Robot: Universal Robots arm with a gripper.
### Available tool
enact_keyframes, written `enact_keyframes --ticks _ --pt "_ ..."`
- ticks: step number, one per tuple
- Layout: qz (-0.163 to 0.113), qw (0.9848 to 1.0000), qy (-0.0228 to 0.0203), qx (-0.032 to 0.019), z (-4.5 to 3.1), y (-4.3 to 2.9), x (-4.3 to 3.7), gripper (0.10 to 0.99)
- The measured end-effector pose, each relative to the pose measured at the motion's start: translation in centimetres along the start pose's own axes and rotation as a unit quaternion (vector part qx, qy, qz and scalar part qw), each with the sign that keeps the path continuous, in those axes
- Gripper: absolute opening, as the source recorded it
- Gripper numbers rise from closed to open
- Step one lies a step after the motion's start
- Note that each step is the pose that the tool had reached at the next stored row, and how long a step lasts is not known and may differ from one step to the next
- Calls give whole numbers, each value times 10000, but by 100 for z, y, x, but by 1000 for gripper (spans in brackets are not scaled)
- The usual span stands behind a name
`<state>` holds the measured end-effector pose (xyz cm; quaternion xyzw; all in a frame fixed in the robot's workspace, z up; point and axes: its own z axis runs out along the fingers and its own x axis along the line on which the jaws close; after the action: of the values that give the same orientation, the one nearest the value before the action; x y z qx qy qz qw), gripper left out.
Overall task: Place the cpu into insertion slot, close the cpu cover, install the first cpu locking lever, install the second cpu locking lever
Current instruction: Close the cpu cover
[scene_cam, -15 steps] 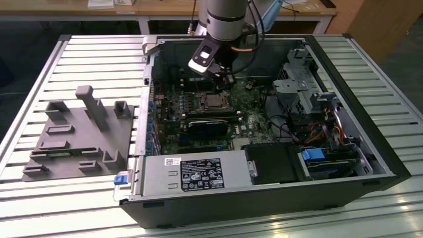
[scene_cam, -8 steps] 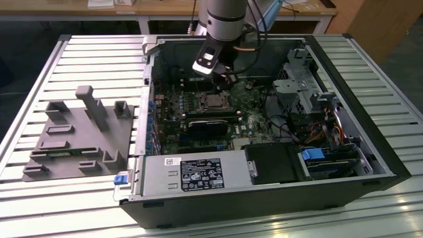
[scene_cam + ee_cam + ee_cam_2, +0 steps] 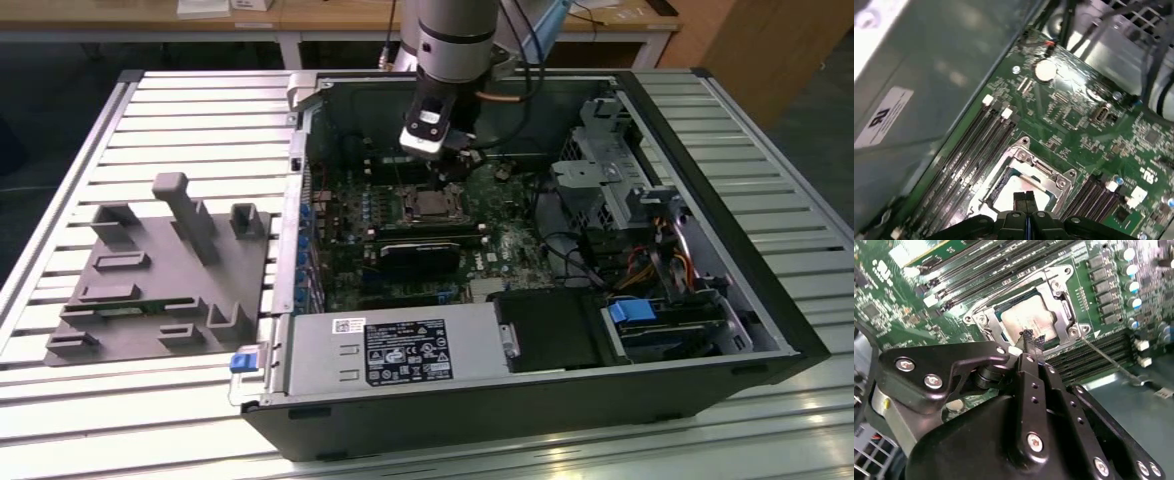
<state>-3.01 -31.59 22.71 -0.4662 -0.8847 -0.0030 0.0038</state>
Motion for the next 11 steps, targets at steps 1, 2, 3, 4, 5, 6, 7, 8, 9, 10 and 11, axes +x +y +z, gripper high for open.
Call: enact_keyframes --ticks 1,2,3,4,5,6,7,8,9,10,11 --pt "-89 10000 0 1 0 0 0 102" --pt "-180 9998 0 2 1 0 0 102" --pt "-269 9996 0 2 1 0 0 102" --pt "-360 9994 1 3 1 0 0 102" --pt "-452 9990 1 4 1 0 0 102" --pt "-547 9985 1 5 2 0 0 102" --pt "-637 9980 1 6 3 0 0 102" --pt "-726 9974 1 7 3 0 0 102" --pt "-817 9967 1 8 4 0 0 102" --pt "-906 9959 1 9 4 0 0 102" --pt "-996 9950 2 9 5 0 0 102"
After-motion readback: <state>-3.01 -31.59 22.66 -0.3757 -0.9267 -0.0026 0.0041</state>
